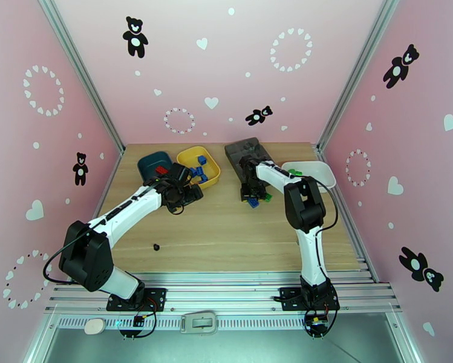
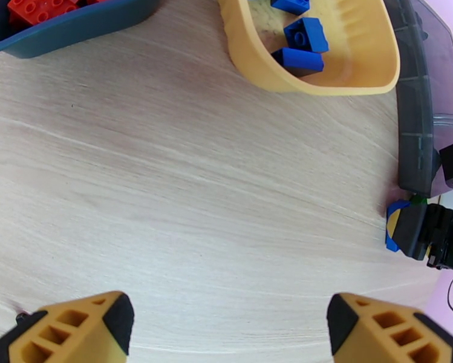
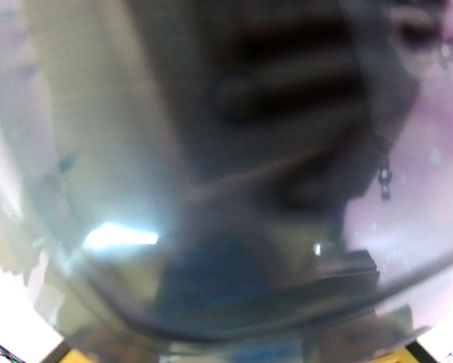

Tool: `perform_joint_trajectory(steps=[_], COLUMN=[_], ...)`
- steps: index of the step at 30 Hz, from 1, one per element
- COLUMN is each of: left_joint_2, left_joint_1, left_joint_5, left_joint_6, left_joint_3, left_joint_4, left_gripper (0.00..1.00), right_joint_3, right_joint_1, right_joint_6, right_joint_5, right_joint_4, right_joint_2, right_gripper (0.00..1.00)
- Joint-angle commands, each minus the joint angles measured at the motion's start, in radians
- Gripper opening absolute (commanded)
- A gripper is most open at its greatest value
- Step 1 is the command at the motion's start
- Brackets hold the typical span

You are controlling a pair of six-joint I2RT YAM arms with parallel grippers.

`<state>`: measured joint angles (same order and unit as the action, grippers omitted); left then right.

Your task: Sort the legos into containers by color

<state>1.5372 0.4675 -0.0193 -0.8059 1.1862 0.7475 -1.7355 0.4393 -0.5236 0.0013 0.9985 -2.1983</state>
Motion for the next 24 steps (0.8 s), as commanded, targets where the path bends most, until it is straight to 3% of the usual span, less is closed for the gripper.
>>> perform_joint_trajectory(steps=[1, 6, 8, 16, 24], left_joint_2=[-0.019, 0.008, 0.029, 0.107, 0.163], left_joint_1=[0.005, -0.002, -0.014, -0.120, -0.217], left_joint_5=[0.003, -0.049, -0.095, -0.314, -0.411], left_joint_6=[0.003, -0.008, -0.017, -0.126, -0.236], left_joint_3=[-0.013, 0.005, 0.021, 0.076, 0.178], left_joint_4=[0.005, -0.019, -0.036, -0.203, -0.291], left_gripper=[0.90, 0.93, 0.95, 0.98, 0.98], right_joint_3=[0.019, 0.022, 0.019, -0.046, -0.375], right_joint_1=[0.027, 0.050, 0.058, 0.073, 0.077], right_joint_6=[-0.014, -0.068, -0.099, -0.242, -0.413], right_joint_5=[-0.025, -0.084, -0.121, -0.351, -0.504], right_joint_4=[0.005, -0.028, -0.050, -0.214, -0.298], right_joint_2=[0.032, 0.073, 0.092, 0.120, -0.080], right_gripper=[0.46, 0.30, 0.28, 0.28, 0.32])
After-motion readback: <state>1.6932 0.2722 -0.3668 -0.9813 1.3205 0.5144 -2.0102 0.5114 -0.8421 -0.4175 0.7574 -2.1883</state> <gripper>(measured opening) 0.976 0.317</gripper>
